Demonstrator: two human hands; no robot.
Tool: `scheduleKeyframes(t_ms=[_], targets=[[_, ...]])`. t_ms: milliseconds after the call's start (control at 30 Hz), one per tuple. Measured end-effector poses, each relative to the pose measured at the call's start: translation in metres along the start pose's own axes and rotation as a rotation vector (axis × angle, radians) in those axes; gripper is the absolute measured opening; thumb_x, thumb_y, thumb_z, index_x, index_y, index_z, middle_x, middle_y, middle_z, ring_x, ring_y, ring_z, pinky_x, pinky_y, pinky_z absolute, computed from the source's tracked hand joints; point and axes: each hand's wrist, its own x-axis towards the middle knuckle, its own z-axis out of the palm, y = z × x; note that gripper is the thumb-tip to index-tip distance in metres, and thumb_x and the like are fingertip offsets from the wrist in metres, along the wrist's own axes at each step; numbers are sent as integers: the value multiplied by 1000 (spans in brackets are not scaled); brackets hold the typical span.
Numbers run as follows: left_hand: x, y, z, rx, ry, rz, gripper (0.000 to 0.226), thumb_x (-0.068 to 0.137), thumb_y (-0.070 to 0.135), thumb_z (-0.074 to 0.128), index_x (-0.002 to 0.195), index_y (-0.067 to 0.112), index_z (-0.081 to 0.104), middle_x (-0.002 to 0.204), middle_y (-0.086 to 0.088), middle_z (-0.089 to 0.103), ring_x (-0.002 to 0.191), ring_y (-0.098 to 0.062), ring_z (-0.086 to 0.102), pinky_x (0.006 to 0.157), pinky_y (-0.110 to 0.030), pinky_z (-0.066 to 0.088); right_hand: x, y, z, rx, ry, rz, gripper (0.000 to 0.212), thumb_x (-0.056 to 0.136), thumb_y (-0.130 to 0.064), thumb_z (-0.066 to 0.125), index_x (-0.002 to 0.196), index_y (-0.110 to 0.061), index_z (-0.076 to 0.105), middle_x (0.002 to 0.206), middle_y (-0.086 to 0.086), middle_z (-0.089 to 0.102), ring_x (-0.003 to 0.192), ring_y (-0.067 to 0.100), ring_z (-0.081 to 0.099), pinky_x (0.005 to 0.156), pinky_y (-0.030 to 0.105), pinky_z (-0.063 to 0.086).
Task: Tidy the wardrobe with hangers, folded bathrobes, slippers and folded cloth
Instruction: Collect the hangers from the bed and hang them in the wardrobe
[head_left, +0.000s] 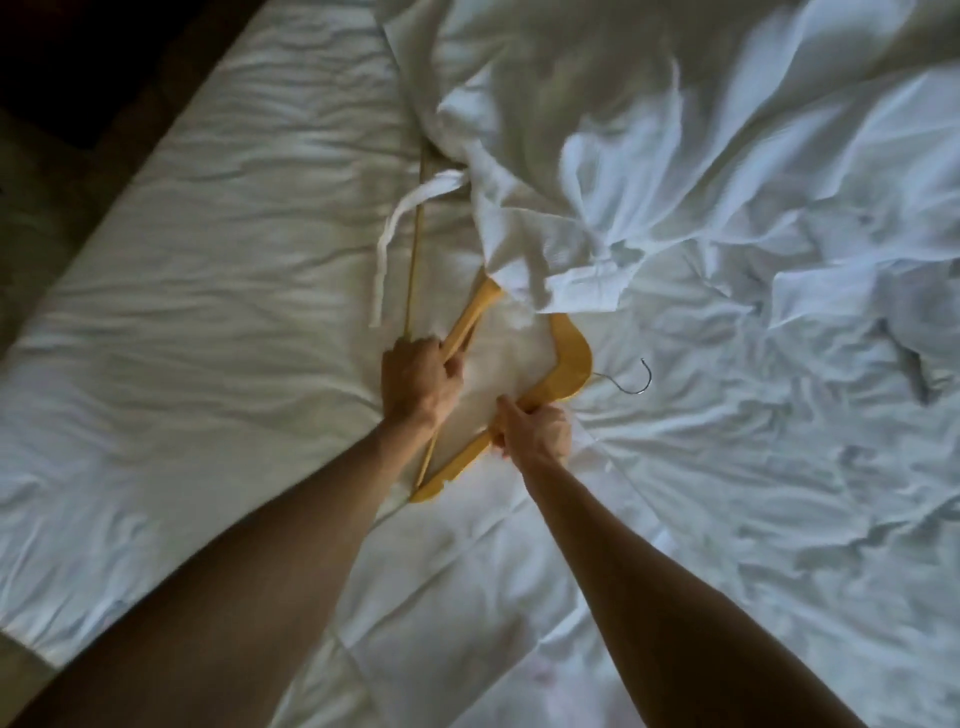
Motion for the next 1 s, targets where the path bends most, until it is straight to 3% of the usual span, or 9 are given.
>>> scheduleKeyframes(t_ms=[67,133,267,400,500,600,733,833,1000], targets=[[-47,-15,5,-72,-35,-83,39,93,46,60,83,10,71,86,-17,72,93,-39,66,82,-39,50,-24,12,-18,-85,-42,44,46,76,-54,59,77,-10,76,58,3,70,58,12,69,60,22,55],[-95,-28,11,-129,-94,-157,47,92,53,58,79,10,72,81,-15,73,87,-38,69,76,-37,52,-49,34,-35,-128,-93,69,40,82,-45,62,74,-9,76,52,-1,67,48,7,65,50,18,49],[-187,-37,21,-176,-195,-221,54,93,55,57,71,8,73,71,-15,72,77,-36,69,66,-35,49,-99,98,-68,-162,-115,114,31,83,-39,65,72,-13,77,65,-1,73,64,16,70,72,29,58],[-265,-34,32,-152,-296,-245,42,94,47,60,78,11,75,72,-7,71,73,-25,67,61,-27,40,-134,170,-101,-135,-118,141,30,84,-38,67,65,-17,75,62,-1,73,61,16,68,76,38,61],[-315,-32,41,-44,-319,-303,40,92,49,57,91,14,78,83,-5,73,83,-24,68,68,-31,52,-154,215,-121,-101,-108,132,25,85,-38,67,67,-23,75,72,-4,75,74,16,70,79,37,59],[-337,-24,51,28,-243,-243,31,93,41,61,99,13,73,94,-12,72,96,-31,66,81,-38,51,-162,243,-131,-36,-91,95,20,86,-36,67,76,-23,78,79,-4,76,78,15,69,70,29,54],[-333,1,65,-10,-127,-111,33,93,43,62,109,13,62,98,-15,68,94,-35,65,80,-41,50,-163,265,-131,58,-81,41,20,89,-33,67,83,-19,79,77,-7,74,72,8,66,61,21,47],[-320,7,71,-24,-179,-113,35,95,48,57,105,15,65,101,-12,70,98,-33,66,81,-38,50,-161,274,-128,97,-68,16,17,88,-30,69,81,-18,79,72,-10,71,67,3,62,55,16,42],[-329,-3,68,-200,-231,-223,36,94,48,62,94,11,66,96,-13,73,93,-36,67,68,-35,46,-178,274,-137,158,-46,-23,17,87,-28,69,80,-17,79,73,-7,72,67,7,64,49,10,41]])
